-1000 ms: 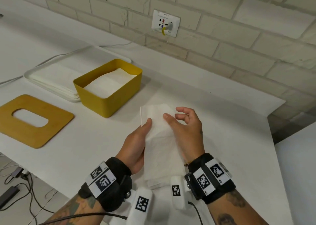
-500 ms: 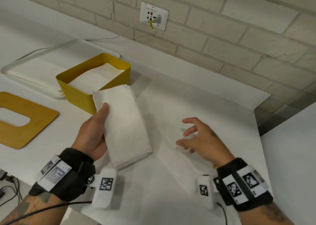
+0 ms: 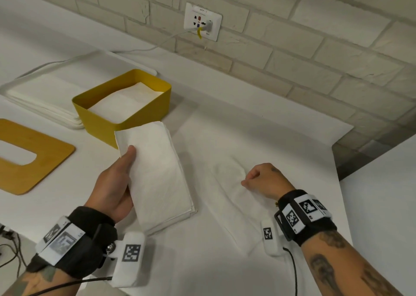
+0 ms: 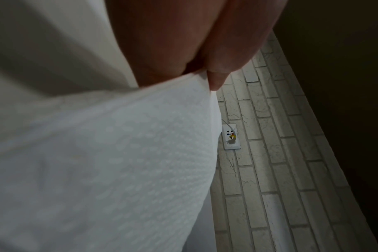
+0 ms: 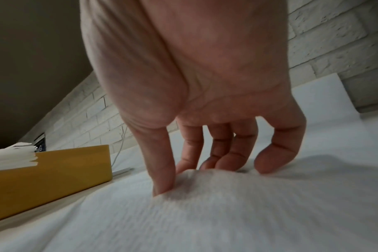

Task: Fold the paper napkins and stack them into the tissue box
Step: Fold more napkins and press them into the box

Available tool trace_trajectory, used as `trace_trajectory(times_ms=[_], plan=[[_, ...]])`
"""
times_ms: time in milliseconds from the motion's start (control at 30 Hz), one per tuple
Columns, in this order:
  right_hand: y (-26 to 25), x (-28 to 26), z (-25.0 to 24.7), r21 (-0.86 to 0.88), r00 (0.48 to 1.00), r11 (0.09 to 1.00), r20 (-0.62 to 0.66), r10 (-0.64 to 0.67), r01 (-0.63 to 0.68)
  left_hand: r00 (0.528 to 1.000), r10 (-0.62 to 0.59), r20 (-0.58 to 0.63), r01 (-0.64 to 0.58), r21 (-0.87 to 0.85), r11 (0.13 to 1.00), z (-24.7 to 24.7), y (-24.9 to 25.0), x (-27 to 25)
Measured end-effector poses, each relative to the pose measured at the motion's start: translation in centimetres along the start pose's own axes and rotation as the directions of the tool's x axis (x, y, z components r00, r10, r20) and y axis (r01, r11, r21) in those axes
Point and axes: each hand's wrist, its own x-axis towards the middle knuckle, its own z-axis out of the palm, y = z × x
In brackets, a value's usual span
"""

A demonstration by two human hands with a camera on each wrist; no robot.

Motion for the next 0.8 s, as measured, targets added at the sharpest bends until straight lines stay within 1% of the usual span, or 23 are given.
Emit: trace_trajectory(times_ms=[67, 100, 133, 167, 233, 267, 300, 333, 400, 433, 500, 567, 600, 633, 667, 733, 767, 800], plan=[[0.2, -0.1, -0.3, 0.050, 0.999, 0.998, -0.004, -0.044, 0.044, 1.000, -0.004, -0.003, 0.004, 0.005, 1.000, -0.1, 0.0, 0.0], [0.3, -0.3, -0.7, 0.100, 0.998, 0.993, -0.016, -0.067, 0.068, 1.000, -0.007, -0.004, 0.007, 0.008, 1.000, -0.1, 0.0, 0.0], [0.2, -0.6, -1.3, 0.192, 0.995, 0.976, -0.029, -0.096, 0.100, 1.000, -0.006, -0.003, 0.006, 0.008, 1.000, -0.2, -0.1, 0.0], [0.1, -1.0, -2.0, 0.326, 0.992, 0.937, -0.034, -0.124, 0.128, 1.000, -0.004, -0.007, 0.005, 0.007, 1.000, -0.3, -0.1, 0.0], [-0.2, -1.9, -3.5, 0.603, 0.985, 0.785, -0.012, -0.171, 0.144, 1.000, -0.003, -0.002, 0.003, 0.009, 1.000, -0.3, -0.1, 0.0], [-0.2, -2.2, -4.2, 0.686, 0.983, 0.715, 0.002, -0.185, 0.134, 1.000, 0.000, 0.008, 0.000, 0.011, 1.000, -0.3, -0.1, 0.1], [-0.1, -2.4, -4.8, 0.718, 0.981, 0.684, 0.011, -0.196, 0.129, 1.000, 0.000, 0.011, -0.001, 0.017, 1.000, -0.1, 0.0, 0.0], [0.0, -2.6, -5.2, 0.713, 0.981, 0.689, 0.010, -0.195, 0.130, 1.000, 0.003, 0.018, -0.003, 0.022, 1.000, 0.0, -0.1, 0.1], [0.0, -2.8, -5.5, 0.660, 0.986, 0.738, -0.028, -0.165, 0.142, 1.000, -0.003, 0.027, 0.002, 0.028, 1.000, 0.3, -0.2, 0.0], [0.0, -2.9, -5.6, 0.653, 0.985, 0.742, -0.042, -0.166, 0.153, 1.000, -0.007, 0.021, 0.006, 0.033, 0.999, 0.6, -0.2, -0.1], [-0.9, -3.8, -5.8, 0.688, 0.974, 0.706, -0.004, -0.228, 0.168, 0.999, -0.013, 0.033, 0.012, 0.040, 0.999, 1.1, -0.3, -0.3], [-2.6, -5.0, -6.1, 0.737, 0.938, 0.647, 0.055, -0.343, 0.194, 0.998, -0.025, 0.058, 0.022, 0.054, 0.998, 1.5, -0.7, -0.3], [-3.6, -5.7, -6.2, 0.766, 0.908, 0.605, 0.069, -0.413, 0.217, 0.997, -0.035, 0.068, 0.032, 0.047, 0.998, 1.6, -1.1, 0.0], [-4.5, -6.3, -6.4, 0.806, 0.870, 0.543, 0.073, -0.488, 0.237, 0.997, -0.049, 0.060, 0.047, 0.043, 0.998, 2.3, -0.9, -0.6], [-5.5, -7.0, -6.5, 0.845, 0.828, 0.471, 0.064, -0.557, 0.252, 0.995, -0.061, 0.083, 0.058, 0.033, 0.998, 2.3, -1.1, -0.3], [-6.8, -7.7, -6.4, 0.910, 0.747, 0.322, 0.019, -0.664, 0.262, 0.992, -0.099, 0.077, 0.095, 0.055, 0.994, 3.2, -1.1, -0.8], [-7.0, -7.7, -6.2, 0.931, 0.724, 0.257, -0.009, -0.690, 0.257, 0.993, -0.099, 0.066, 0.095, 0.065, 0.993, 3.5, -1.1, -1.3], [-7.4, -7.6, -6.1, 0.942, 0.718, 0.226, -0.022, -0.695, 0.248, 0.989, -0.097, 0.109, 0.090, 0.065, 0.994, 3.3, -1.6, -1.3]])
